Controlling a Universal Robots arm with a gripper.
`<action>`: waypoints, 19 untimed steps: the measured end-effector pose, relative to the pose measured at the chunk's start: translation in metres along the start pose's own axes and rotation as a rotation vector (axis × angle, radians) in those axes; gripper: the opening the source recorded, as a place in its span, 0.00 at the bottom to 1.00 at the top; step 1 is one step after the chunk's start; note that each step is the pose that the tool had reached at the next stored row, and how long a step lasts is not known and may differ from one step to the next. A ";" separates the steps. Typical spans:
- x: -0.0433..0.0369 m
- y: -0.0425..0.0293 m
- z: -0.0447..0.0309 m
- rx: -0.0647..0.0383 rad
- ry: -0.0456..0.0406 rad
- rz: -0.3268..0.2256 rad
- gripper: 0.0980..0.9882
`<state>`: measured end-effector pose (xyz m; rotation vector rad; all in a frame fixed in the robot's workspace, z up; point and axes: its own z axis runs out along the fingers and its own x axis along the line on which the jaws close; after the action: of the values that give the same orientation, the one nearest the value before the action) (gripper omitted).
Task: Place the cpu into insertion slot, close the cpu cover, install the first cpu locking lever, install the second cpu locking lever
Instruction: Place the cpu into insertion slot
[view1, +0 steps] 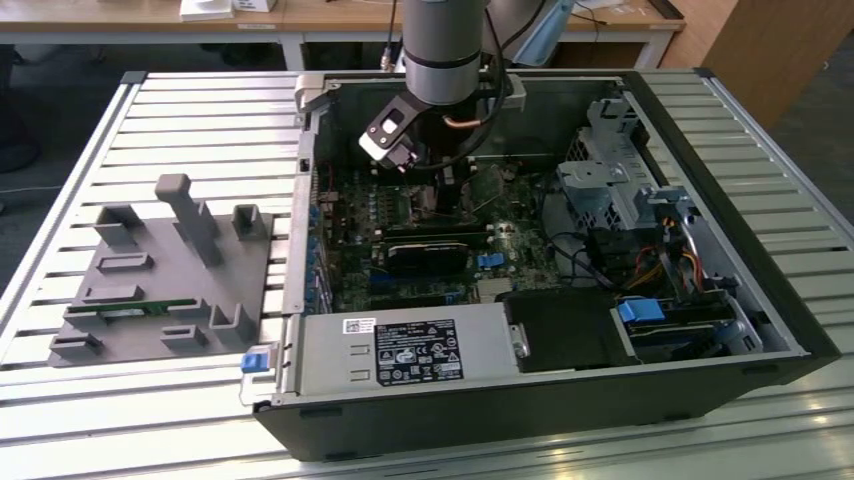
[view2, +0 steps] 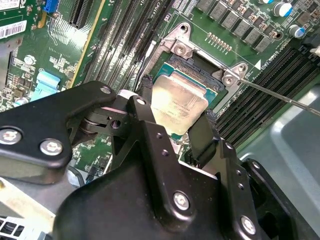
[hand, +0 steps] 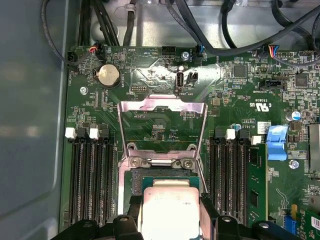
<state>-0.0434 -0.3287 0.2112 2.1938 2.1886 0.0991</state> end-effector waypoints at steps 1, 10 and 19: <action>0.0000 0.0000 0.0003 0.000 0.0000 0.000 0.49; 0.0004 -0.0004 0.0048 0.000 -0.0002 0.000 0.49; 0.0027 -0.0005 0.0073 0.000 -0.0001 0.000 0.49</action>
<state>-0.0434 -0.3259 0.2040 2.1939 2.1886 0.0987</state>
